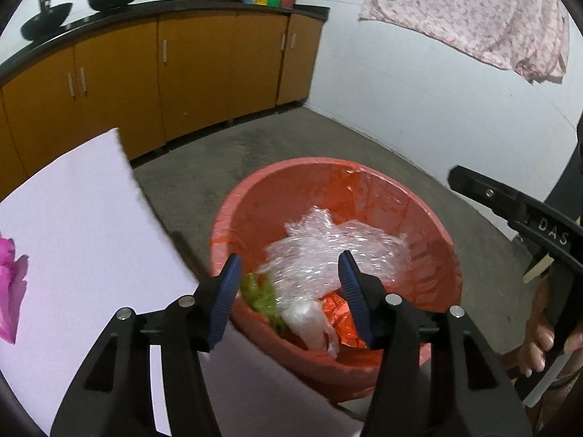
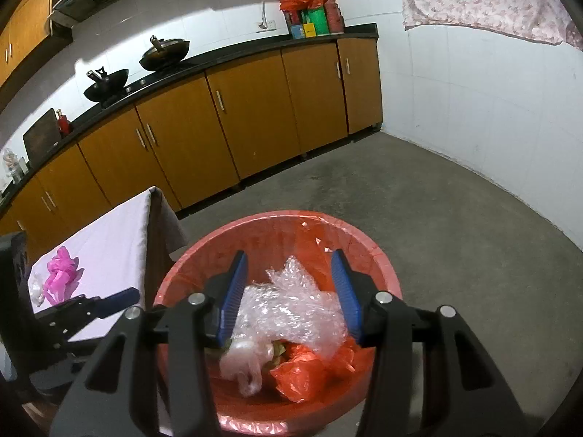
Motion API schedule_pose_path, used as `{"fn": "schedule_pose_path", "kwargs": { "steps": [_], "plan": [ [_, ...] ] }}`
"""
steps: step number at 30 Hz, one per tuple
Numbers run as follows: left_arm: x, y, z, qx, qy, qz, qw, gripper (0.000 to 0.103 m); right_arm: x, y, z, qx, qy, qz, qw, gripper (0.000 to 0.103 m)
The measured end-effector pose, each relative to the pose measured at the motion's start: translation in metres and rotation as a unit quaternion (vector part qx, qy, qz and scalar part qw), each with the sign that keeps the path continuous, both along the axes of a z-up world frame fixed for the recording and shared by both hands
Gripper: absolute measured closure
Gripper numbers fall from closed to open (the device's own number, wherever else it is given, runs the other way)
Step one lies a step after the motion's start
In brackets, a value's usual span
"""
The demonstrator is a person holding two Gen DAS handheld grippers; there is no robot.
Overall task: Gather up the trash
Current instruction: 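Move both open tools away from the wastebasket toward the table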
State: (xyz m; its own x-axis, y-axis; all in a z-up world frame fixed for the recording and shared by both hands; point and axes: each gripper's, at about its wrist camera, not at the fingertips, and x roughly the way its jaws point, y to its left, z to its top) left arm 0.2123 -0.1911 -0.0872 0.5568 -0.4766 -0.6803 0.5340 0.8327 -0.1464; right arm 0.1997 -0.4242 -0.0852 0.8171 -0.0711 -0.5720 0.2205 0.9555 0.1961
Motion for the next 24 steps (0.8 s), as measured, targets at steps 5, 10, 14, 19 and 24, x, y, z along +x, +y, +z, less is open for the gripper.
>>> {"fn": "schedule_pose_path", "kwargs": {
  "steps": [5,10,14,19,24],
  "plan": [
    [-0.004,0.023,0.007,0.001,-0.022,0.033,0.9992,0.038,-0.002,0.002,0.001,0.002,-0.001,-0.003,1.0,0.055],
    [-0.013,0.067,0.014,0.008,-0.052,0.079,0.9955,0.03,0.002,0.021,0.006,-0.002,-0.004,0.018,1.0,0.055],
    [-0.022,0.114,0.019,0.025,-0.082,0.133,0.9874,0.025,0.01,0.047,0.012,-0.006,-0.007,0.046,0.999,0.054],
    [-0.027,0.188,0.021,0.054,-0.099,0.221,0.9688,0.022,0.026,0.098,0.014,0.0,-0.009,0.097,0.995,0.048],
    [-0.029,0.258,0.014,0.076,-0.087,0.308,0.9443,0.019,0.04,0.16,0.013,0.01,-0.005,0.155,0.988,0.04]
  ]
}}
